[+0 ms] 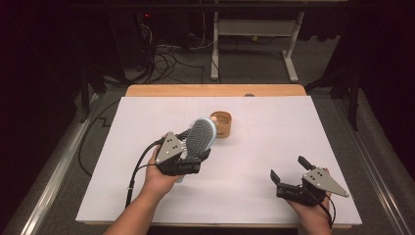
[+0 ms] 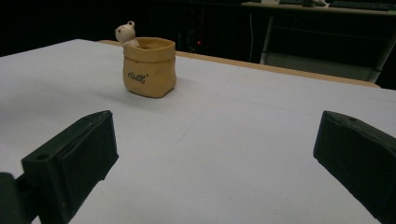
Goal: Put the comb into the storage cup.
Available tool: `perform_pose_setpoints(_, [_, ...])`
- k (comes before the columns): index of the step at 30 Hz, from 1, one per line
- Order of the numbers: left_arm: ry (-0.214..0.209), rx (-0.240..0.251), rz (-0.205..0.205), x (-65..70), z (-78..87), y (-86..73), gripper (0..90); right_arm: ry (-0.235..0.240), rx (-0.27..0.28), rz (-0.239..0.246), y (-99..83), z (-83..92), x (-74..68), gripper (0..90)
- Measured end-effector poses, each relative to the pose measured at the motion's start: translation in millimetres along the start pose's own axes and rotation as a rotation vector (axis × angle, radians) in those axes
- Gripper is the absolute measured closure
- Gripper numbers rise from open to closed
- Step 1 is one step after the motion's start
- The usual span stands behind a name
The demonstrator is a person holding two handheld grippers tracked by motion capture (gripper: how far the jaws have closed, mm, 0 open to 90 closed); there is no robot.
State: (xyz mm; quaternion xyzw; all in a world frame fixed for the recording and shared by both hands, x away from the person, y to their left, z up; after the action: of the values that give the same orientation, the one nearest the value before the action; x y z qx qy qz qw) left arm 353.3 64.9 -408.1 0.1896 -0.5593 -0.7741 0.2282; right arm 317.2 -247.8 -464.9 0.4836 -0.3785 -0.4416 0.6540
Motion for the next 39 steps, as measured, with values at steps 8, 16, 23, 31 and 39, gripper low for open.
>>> perform_pose_setpoints(8, [-0.025, 0.009, 0.004, 7.2, -13.7, 0.7, 20.0, 0.004, -0.011, -0.011, -1.9, -1.8, -0.8, 0.2])
perform_pose_setpoints(16, [-0.049, -0.011, -0.018, 17.3, -18.8, -4.6, 20.0, 0.015, -0.019, -0.001, -3.3, -6.7, -5.6, 0.2])
perform_pose_setpoints(23, [-0.06, -0.017, -0.012, 21.5, -23.0, -8.6, 20.0, 0.051, -0.018, 0.005, -0.8, -11.7, -15.6, 0.2])
perform_pose_setpoints(31, [-0.055, -0.001, -0.021, 23.3, -19.9, -7.5, 20.0, 0.095, -0.009, 0.011, 7.7, -14.7, -30.3, 0.2])
perform_pose_setpoints(39, [-0.052, 0.0, -0.03, 23.9, -19.3, -7.9, 20.0, 0.143, -0.006, 0.014, 21.4, -16.3, -46.6, 0.2])
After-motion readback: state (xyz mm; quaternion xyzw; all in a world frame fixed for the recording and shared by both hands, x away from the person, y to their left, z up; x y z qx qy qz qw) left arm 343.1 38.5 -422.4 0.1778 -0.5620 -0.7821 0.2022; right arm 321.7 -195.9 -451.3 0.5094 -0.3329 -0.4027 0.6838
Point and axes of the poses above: each handheld gripper's, and its own axes: z roughly backward along the jaws, y roughly out of its top, x roughly to its right, the point moved 6 cm from there along -z, roughly forward along the jaws, and after that the axes turned 6 degrees about -y, right-handed, at the moved point
